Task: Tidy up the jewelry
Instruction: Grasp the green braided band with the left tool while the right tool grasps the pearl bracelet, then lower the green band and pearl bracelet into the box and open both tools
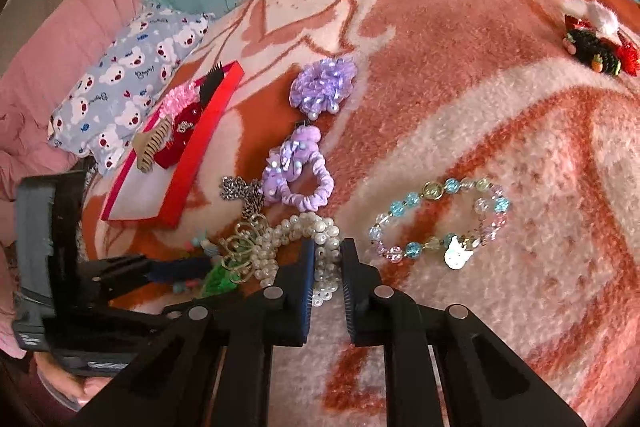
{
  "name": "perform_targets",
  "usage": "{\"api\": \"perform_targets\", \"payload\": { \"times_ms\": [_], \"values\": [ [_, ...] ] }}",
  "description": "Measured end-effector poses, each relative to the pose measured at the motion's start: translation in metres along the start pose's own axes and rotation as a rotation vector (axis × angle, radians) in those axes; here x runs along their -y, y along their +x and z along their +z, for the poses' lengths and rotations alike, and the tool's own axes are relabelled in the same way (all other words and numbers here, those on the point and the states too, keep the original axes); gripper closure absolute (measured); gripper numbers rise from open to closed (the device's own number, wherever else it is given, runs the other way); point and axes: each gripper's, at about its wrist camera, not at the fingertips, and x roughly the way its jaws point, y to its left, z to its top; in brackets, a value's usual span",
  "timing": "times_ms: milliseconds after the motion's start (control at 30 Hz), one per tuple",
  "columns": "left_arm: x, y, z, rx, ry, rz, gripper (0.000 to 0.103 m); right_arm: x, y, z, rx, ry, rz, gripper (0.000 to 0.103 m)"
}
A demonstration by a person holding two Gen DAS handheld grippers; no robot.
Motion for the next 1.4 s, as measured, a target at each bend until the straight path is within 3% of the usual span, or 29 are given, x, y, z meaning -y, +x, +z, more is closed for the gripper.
{"api": "perform_targets", "payload": {
  "times_ms": [33, 67, 367, 667, 1067, 1400],
  "values": [
    [0.001, -0.001, 0.000, 0.005, 0.011, -0.007, 0.075, 0.000, -0.003, 0.001, 0.007, 0.002, 0.002, 0.091],
    [0.003, -0.001, 0.001, -0.001, 0.018, -0.028, 0.084, 0.000, -0.006, 0.002, 0.014, 0.003, 0.003, 0.091],
    [0.001, -0.022, -0.004, 0.039, 0.017, -0.021, 0.084, -0.012, -0.029, 0.014, 0.078, -0.005, 0.035, 0.091],
    [-0.023, -0.068, -0.002, 0.141, -0.047, 0.001, 0.084, -0.034, -0.037, 0.023, 0.107, -0.038, 0.062, 0.091],
    [-0.080, -0.114, -0.003, 0.250, -0.164, 0.066, 0.084, -0.081, -0.033, 0.044, 0.129, -0.116, 0.130, 0.091],
    [-0.136, -0.134, -0.011, 0.296, -0.276, 0.134, 0.084, -0.135, -0.001, 0.066, 0.109, -0.183, 0.217, 0.091]
  ]
}}
